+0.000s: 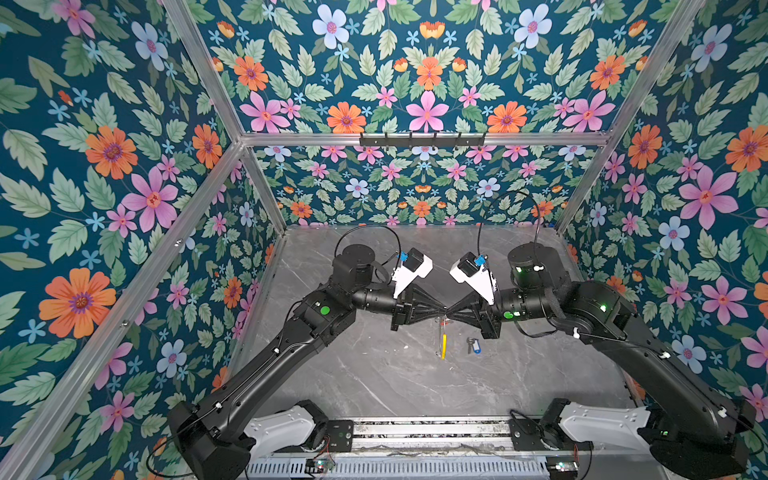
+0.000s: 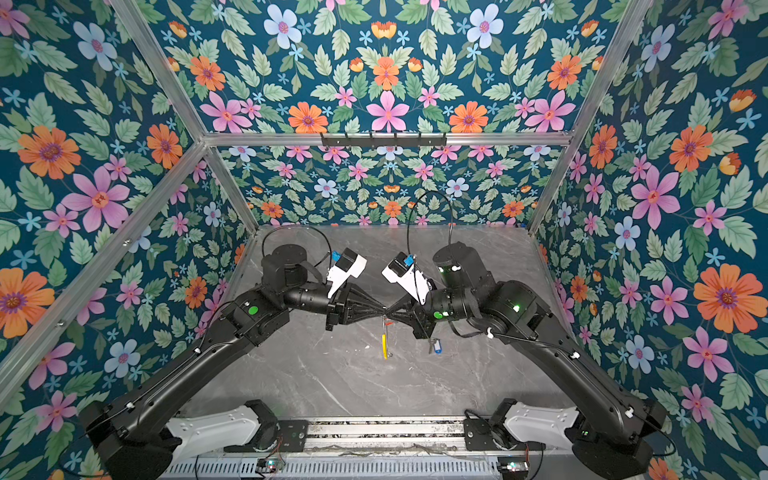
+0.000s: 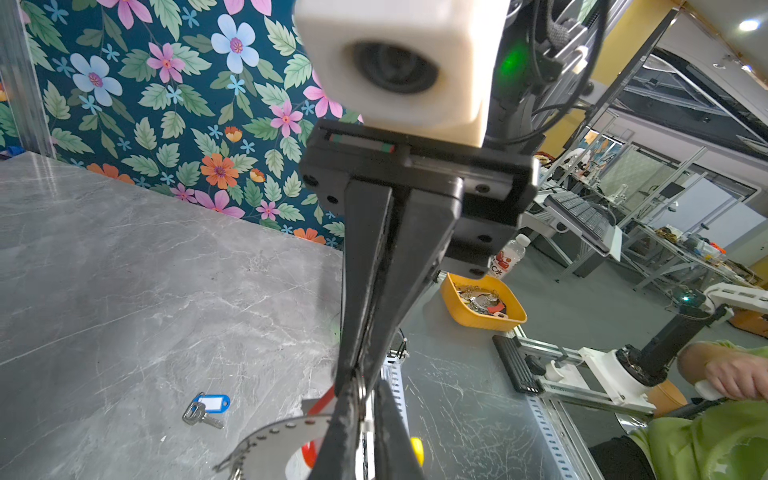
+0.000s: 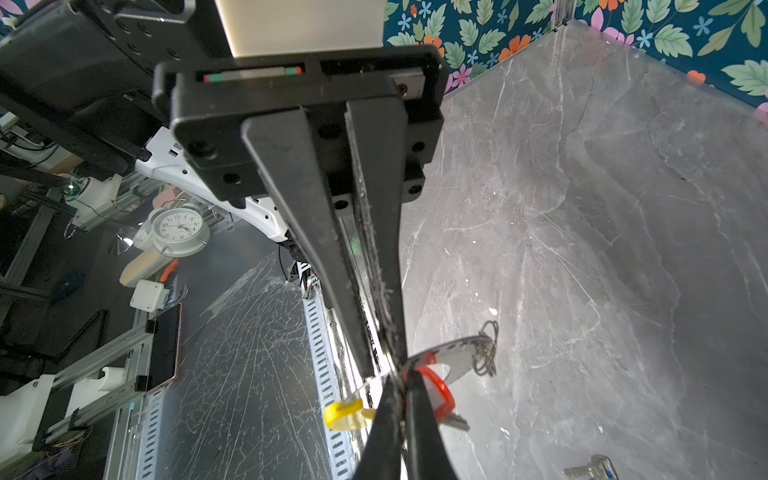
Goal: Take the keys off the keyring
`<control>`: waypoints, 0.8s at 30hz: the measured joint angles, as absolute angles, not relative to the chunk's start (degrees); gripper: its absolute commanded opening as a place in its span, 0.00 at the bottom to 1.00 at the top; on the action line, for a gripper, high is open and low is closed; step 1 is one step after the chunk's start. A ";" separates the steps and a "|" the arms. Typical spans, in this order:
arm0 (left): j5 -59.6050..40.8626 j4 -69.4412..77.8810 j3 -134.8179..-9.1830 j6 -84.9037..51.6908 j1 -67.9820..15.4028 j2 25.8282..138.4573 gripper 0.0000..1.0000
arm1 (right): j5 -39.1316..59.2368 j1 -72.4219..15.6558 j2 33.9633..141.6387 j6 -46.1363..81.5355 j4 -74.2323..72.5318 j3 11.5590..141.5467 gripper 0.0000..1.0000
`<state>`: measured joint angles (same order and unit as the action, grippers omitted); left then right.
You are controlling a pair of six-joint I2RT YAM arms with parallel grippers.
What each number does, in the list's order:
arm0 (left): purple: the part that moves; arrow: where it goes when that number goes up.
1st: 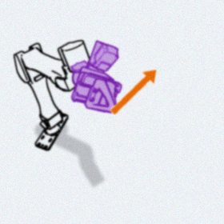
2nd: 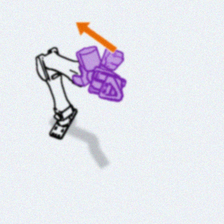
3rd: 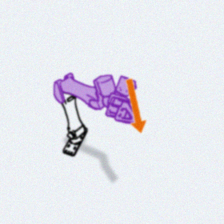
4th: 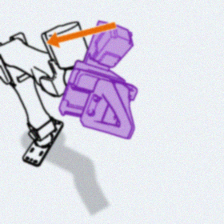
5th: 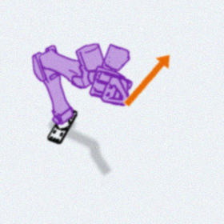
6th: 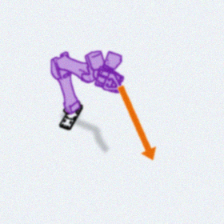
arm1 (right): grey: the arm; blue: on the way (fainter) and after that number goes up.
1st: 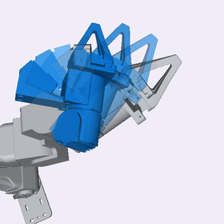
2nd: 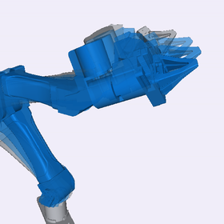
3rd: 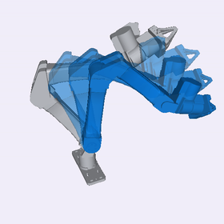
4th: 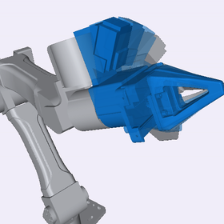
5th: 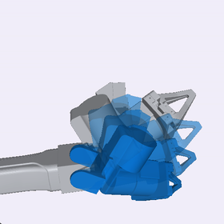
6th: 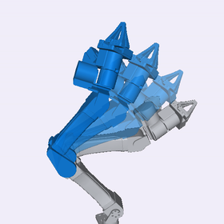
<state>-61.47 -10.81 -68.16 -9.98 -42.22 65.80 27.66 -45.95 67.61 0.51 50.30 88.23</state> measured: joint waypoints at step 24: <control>-55.79 19.66 -50.74 -18.63 -42.59 55.90 0.00 | 37.52 -41.91 54.26 5.80 20.95 66.65 0.50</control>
<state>-55.79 19.66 -50.74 -18.63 -42.59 55.90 37.52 -41.91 54.26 5.80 20.95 66.65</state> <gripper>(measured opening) 0.050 0.494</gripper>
